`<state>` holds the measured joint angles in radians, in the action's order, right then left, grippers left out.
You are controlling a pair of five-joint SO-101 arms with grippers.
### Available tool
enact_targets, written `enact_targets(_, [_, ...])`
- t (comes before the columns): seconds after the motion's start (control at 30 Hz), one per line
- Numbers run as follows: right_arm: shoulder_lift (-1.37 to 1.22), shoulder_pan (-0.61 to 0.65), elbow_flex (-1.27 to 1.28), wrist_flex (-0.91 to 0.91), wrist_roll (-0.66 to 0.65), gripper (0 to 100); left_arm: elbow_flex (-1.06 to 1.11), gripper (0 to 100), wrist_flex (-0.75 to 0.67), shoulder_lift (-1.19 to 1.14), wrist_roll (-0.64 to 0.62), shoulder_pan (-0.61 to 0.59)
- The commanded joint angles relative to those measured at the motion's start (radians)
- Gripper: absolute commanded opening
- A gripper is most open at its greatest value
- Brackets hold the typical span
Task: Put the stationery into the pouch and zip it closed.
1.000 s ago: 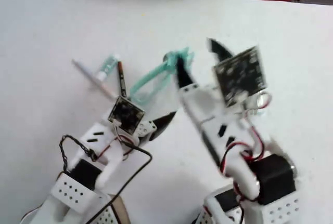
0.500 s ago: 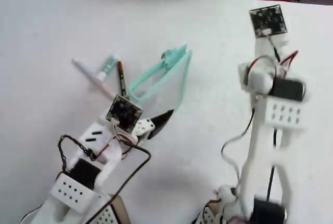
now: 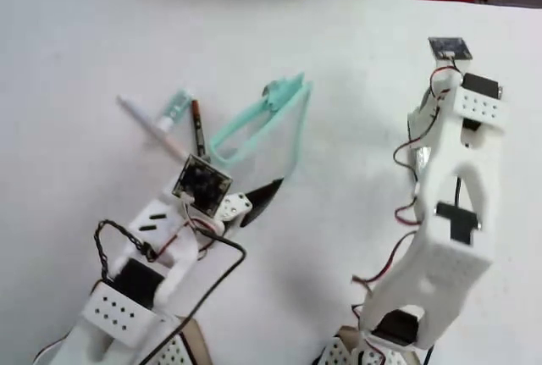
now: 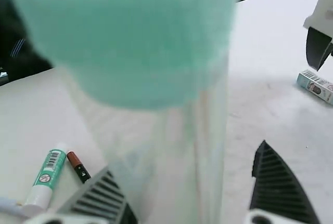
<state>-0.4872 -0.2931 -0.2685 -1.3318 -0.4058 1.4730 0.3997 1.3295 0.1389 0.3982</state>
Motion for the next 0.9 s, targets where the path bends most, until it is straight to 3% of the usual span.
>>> enact_targets(0.0, [-0.073,-0.001,-0.101,-0.007,-0.011,16.9,-0.060,30,-0.026,-0.004,-0.005,-0.013])
enact_targets(0.63, [-0.292,0.016,-0.318,-0.005,-0.009,17.4,-0.058,30,-0.026,-0.004,-0.003,-0.012])
enact_targets(0.8, [-0.325,0.015,-0.362,-0.007,-0.009,0.6,-0.058,30,-0.026,-0.004,-0.003,-0.012])
enact_targets(0.87, [-0.325,0.015,-0.362,-0.016,-0.009,3.9,-0.058,30,-0.026,-0.004,-0.003,-0.010])
